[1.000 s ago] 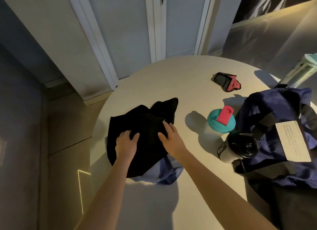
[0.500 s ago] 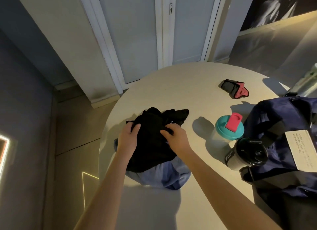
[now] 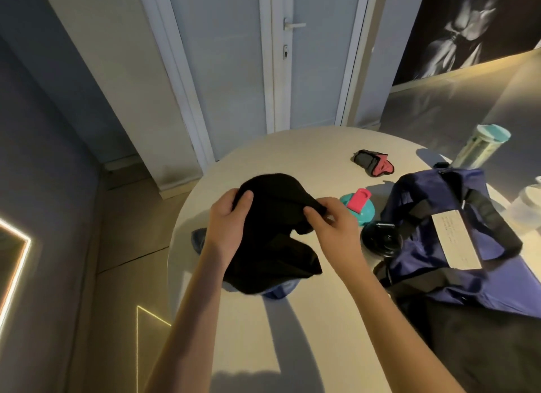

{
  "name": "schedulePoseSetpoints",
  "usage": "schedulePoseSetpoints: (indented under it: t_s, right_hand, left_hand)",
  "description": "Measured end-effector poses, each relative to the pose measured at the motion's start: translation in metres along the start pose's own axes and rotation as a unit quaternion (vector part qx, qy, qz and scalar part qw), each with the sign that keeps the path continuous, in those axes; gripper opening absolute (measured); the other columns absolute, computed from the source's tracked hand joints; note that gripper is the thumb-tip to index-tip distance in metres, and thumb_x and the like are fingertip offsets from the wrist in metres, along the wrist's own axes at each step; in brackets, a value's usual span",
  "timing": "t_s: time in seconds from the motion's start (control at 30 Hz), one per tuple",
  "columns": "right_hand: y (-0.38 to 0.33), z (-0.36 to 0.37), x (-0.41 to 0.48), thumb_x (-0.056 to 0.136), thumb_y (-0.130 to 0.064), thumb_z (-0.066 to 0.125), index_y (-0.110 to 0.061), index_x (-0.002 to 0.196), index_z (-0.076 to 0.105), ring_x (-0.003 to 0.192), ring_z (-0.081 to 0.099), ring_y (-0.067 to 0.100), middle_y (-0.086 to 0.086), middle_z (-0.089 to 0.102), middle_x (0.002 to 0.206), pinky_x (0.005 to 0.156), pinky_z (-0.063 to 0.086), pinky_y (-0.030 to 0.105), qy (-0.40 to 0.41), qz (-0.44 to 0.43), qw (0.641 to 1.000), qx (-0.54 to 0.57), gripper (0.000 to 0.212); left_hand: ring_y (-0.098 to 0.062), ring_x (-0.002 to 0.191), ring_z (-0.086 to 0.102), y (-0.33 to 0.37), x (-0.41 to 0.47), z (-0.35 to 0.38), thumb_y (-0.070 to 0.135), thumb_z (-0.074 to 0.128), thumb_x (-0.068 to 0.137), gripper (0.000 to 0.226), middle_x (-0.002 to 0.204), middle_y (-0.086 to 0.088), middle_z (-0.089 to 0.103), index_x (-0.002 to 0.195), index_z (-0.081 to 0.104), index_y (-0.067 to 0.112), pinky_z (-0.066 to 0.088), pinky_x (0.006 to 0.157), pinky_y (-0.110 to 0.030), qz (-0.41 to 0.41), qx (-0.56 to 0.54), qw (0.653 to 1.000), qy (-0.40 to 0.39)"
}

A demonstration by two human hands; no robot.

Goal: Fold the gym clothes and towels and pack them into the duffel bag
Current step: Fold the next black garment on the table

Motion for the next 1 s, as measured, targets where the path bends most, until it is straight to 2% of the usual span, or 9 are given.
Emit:
schedulePoseSetpoints:
  t_s: [0.1, 0.17, 0.27, 0.4, 0.47, 0.57, 0.67, 0.77, 1.0]
  right_hand:
    - [0.033, -0.028, -0.042, 0.086, -0.011, 0.063, -0.013, 0.093, 0.061, 0.080, 0.054, 0.002, -0.005, 0.058, 0.085, 0.070, 0.042, 0.014, -0.016, 0.014, 0.998, -0.051, 0.007]
    - [0.062, -0.038, -0.072, 0.085, -0.010, 0.065, -0.011, 0.097, 0.064, 0.082, 0.052, 0.003, -0.005, 0.058, 0.091, 0.071, 0.038, 0.009, -0.039, 0.027, 0.992, -0.113, 0.012]
    - [0.107, -0.046, -0.114, 0.084, -0.008, 0.066, -0.008, 0.098, 0.067, 0.088, 0.052, 0.009, -0.004, 0.058, 0.096, 0.074, 0.035, 0.007, -0.057, 0.068, 0.979, -0.183, 0.014]
    - [0.162, -0.048, -0.152, 0.084, -0.008, 0.058, -0.008, 0.087, 0.070, 0.091, 0.059, 0.023, 0.005, 0.063, 0.096, 0.070, 0.039, 0.020, -0.155, 0.129, 0.933, -0.298, 0.011]
    - [0.178, -0.051, -0.166, 0.089, -0.023, 0.054, -0.014, 0.086, 0.069, 0.091, 0.059, 0.023, 0.002, 0.064, 0.094, 0.069, 0.044, 0.026, -0.185, 0.157, 0.904, -0.353, 0.018]
    - [0.184, -0.055, -0.175, 0.095, -0.036, 0.043, -0.020, 0.098, 0.066, 0.101, 0.054, 0.023, 0.000, 0.065, 0.100, 0.081, 0.044, 0.031, -0.206, 0.169, 0.862, -0.431, 0.028]
    - [0.184, -0.055, -0.178, 0.099, -0.044, 0.034, -0.020, 0.108, 0.063, 0.113, 0.049, 0.024, 0.002, 0.064, 0.110, 0.092, 0.037, 0.035, -0.212, 0.196, 0.835, -0.468, 0.039]
    - [0.184, -0.053, -0.181, 0.099, -0.050, 0.024, -0.020, 0.113, 0.058, 0.118, 0.048, 0.024, 0.004, 0.064, 0.113, 0.096, 0.035, 0.037, -0.209, 0.227, 0.825, -0.473, 0.047]
    - [0.194, -0.057, -0.182, 0.099, -0.053, 0.022, -0.022, 0.114, 0.063, 0.122, 0.043, 0.023, 0.000, 0.056, 0.126, 0.098, 0.034, 0.038, -0.193, 0.273, 0.806, -0.488, 0.053]
  left_hand:
    - [-0.001, 0.092, 0.054, -0.032, -0.046, 0.016, 0.031, 0.043, 0.100, 0.018, 0.094, 0.014, 0.058, 0.105, 0.058, 0.025, 0.039, 0.071, -0.012, -0.053, 0.000, 0.998, -0.022]
    - [-0.002, 0.094, 0.053, -0.065, -0.075, 0.029, 0.027, 0.043, 0.100, 0.016, 0.095, 0.016, 0.057, 0.105, 0.058, 0.024, 0.036, 0.073, -0.011, -0.084, 0.011, 0.996, -0.034]
    - [-0.012, 0.100, 0.055, -0.117, -0.115, 0.047, 0.027, 0.042, 0.100, 0.022, 0.103, 0.006, 0.060, 0.111, 0.060, 0.017, 0.039, 0.080, -0.019, -0.156, 0.026, 0.985, -0.067]
    - [-0.017, 0.093, 0.060, -0.168, -0.159, 0.062, 0.040, 0.036, 0.101, 0.037, 0.096, -0.003, 0.064, 0.102, 0.063, 0.015, 0.045, 0.080, -0.030, -0.221, 0.145, 0.953, -0.149]
    - [-0.013, 0.091, 0.060, -0.181, -0.175, 0.067, 0.043, 0.032, 0.101, 0.040, 0.098, -0.001, 0.064, 0.100, 0.063, 0.018, 0.048, 0.087, -0.032, -0.215, 0.193, 0.941, -0.174]
    - [-0.017, 0.115, 0.053, -0.195, -0.183, 0.072, 0.036, 0.041, 0.099, 0.036, 0.130, 0.000, 0.051, 0.130, 0.050, 0.019, 0.045, 0.097, -0.033, -0.163, 0.313, 0.919, -0.174]
    - [-0.023, 0.135, 0.034, -0.205, -0.182, 0.071, 0.040, 0.057, 0.091, 0.070, 0.148, -0.002, 0.031, 0.147, 0.022, 0.017, 0.035, 0.106, -0.039, -0.164, 0.434, 0.867, -0.181]
    - [-0.023, 0.139, 0.025, -0.214, -0.178, 0.069, 0.046, 0.058, 0.088, 0.083, 0.153, -0.003, 0.023, 0.149, 0.012, 0.015, 0.028, 0.110, -0.039, -0.153, 0.511, 0.823, -0.196]
    - [-0.021, 0.125, 0.042, -0.211, -0.151, 0.056, 0.043, 0.047, 0.095, 0.050, 0.135, -0.004, 0.045, 0.136, 0.040, 0.015, 0.035, 0.099, -0.034, -0.142, 0.592, 0.781, -0.142]
Point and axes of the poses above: each hand's wrist, its own x-axis towards the middle knuckle, its own z-axis out of the palm, y = z × x, the point moved 4 cm from there along x, towards the middle knuckle
